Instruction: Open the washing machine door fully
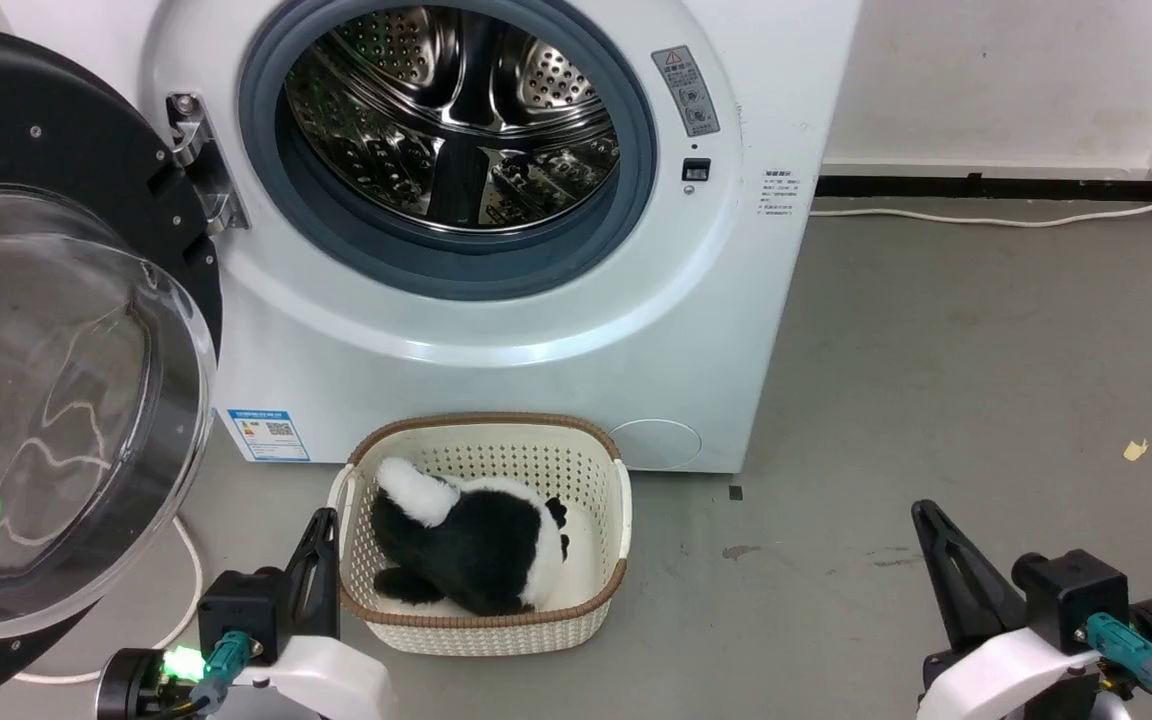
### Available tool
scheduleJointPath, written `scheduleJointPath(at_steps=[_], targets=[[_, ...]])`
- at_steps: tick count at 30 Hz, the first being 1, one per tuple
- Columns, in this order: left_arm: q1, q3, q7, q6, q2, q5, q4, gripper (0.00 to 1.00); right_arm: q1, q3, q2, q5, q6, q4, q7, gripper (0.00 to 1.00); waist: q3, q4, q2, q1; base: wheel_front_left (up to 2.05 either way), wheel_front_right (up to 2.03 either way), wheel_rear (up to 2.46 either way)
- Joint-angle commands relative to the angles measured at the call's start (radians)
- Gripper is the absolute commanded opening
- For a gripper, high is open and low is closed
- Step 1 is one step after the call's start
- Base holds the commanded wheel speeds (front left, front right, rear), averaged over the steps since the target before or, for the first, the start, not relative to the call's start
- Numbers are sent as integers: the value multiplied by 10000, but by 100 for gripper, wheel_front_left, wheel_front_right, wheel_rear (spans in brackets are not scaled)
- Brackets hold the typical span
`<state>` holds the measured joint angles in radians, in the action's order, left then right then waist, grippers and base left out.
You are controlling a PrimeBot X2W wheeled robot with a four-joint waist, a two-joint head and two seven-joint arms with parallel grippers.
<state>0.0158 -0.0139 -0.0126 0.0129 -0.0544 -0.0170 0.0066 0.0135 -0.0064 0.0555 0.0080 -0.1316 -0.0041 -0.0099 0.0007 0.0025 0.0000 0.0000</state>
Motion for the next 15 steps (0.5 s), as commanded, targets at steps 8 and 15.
scheduleJointPath(at_steps=[8, 15], targets=[[-158, 139, 126, -129, 41, 170, -66, 0, -135, 64, -53, -80, 9, 41, 99, 0, -7, -25, 0, 0, 0, 0, 0], [-158, 139, 126, -129, 41, 170, -66, 0, -135, 64, -53, -80, 9, 41, 99, 0, -7, -25, 0, 0, 0, 0, 0]])
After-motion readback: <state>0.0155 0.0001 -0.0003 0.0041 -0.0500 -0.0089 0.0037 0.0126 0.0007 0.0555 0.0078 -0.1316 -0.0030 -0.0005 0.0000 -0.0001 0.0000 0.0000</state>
